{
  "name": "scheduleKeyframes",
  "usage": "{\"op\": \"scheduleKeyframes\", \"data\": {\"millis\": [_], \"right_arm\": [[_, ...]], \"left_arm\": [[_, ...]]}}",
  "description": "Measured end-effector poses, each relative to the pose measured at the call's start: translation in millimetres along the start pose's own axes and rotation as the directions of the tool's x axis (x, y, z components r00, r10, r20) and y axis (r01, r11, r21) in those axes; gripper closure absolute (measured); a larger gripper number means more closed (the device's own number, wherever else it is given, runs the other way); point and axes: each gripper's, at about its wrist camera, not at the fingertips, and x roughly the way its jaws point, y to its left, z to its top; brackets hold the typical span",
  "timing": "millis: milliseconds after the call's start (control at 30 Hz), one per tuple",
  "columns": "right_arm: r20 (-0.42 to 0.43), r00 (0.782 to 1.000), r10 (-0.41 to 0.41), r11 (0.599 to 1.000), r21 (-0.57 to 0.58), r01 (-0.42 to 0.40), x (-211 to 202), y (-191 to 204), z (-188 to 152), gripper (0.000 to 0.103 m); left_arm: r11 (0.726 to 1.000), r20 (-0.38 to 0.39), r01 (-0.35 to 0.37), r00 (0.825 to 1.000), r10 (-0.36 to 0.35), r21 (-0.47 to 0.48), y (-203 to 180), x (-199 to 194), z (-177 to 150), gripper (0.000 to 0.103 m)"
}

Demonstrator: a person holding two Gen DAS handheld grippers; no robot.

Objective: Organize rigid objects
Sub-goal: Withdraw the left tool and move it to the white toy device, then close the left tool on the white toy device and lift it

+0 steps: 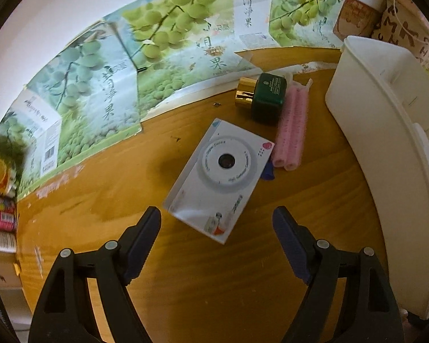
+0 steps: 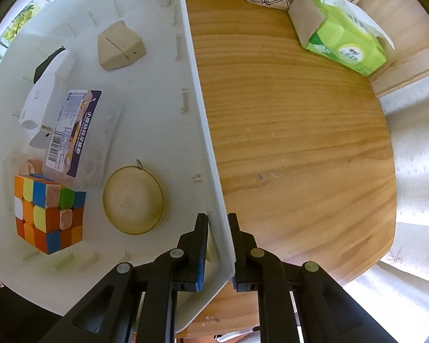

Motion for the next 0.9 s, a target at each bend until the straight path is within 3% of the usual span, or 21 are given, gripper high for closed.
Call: {"op": "scheduleKeyframes", "data": {"millis": [333,900], "right_arm": [[-0.013,1.0,-0.01,1.0,0.021,0.01,1,-1,4,0.089],[-0.026,1.0,-0.016,0.999,0.045,0.017,-1,-5,9,0.088]], "left_arm": [[1.0,-0.016,-0.002,1.0,0.003,0.018,4,23,20,0.02],[0.995,-0.013,0.096,0.995,-0.096,0.01,10,50,41,0.019]]}}
